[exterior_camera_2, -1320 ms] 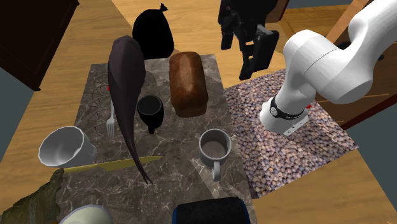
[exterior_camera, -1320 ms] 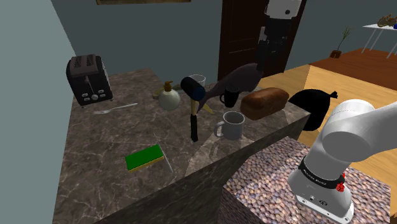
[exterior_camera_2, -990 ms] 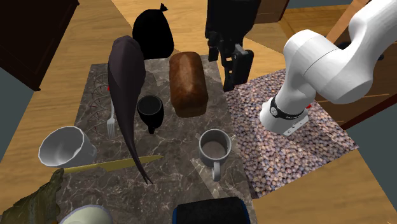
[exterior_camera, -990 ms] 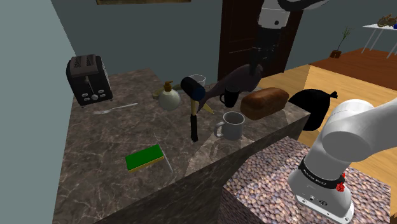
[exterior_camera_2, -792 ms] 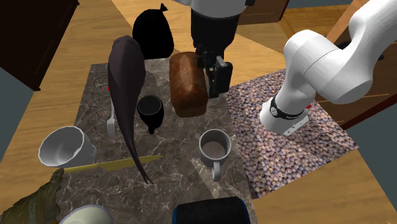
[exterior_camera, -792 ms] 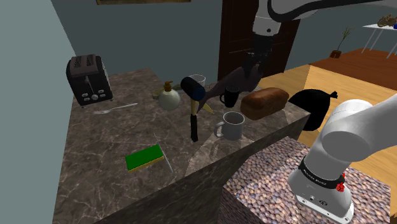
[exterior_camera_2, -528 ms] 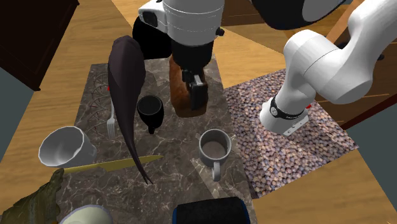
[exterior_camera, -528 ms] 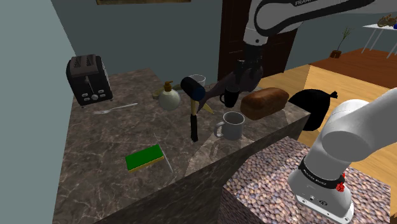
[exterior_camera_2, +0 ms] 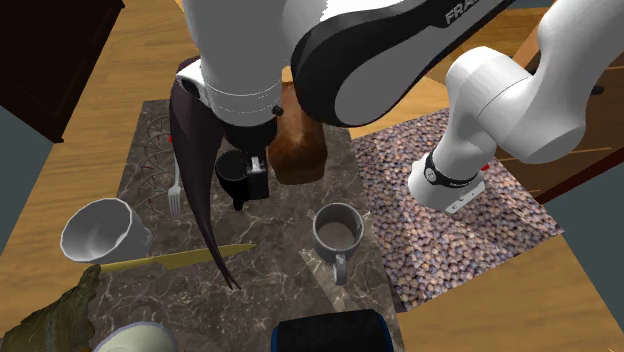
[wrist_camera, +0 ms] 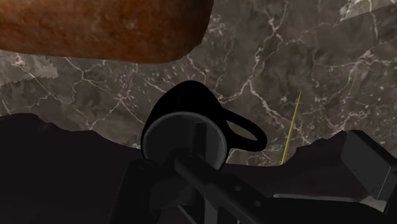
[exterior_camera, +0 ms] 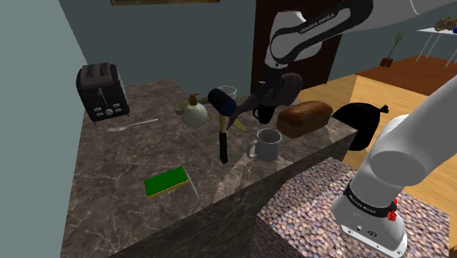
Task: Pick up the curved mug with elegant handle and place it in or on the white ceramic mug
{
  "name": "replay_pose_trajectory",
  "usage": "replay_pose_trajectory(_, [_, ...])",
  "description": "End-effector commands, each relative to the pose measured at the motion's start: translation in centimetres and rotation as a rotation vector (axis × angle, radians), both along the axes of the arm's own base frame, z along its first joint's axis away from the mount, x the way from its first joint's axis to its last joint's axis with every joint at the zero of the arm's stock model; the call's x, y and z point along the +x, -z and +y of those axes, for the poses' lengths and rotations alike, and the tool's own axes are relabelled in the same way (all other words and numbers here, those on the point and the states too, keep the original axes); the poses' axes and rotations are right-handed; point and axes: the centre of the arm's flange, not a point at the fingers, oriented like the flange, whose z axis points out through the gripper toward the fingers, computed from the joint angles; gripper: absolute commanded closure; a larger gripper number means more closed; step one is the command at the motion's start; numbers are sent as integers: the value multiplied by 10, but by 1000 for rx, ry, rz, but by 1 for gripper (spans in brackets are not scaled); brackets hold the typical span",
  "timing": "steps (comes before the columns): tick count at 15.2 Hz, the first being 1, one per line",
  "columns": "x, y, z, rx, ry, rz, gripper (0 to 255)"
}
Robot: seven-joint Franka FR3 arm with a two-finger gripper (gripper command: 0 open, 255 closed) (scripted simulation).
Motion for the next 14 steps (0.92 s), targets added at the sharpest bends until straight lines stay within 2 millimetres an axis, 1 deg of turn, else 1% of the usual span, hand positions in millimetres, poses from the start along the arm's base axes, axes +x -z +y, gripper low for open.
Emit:
replay_pose_trajectory(1, [16, 16, -8, -1, 10, -12, 0])
replay_pose_trajectory(4, [41, 39, -16, -1, 23, -27, 0])
replay_pose_trajectory(11, [46, 76, -16, -1, 23, -27, 0])
replay_pose_trajectory(12, [47, 79, -16, -1, 23, -27, 0])
replay_pose_trajectory(14, [47, 79, -16, -1, 23, -27, 0])
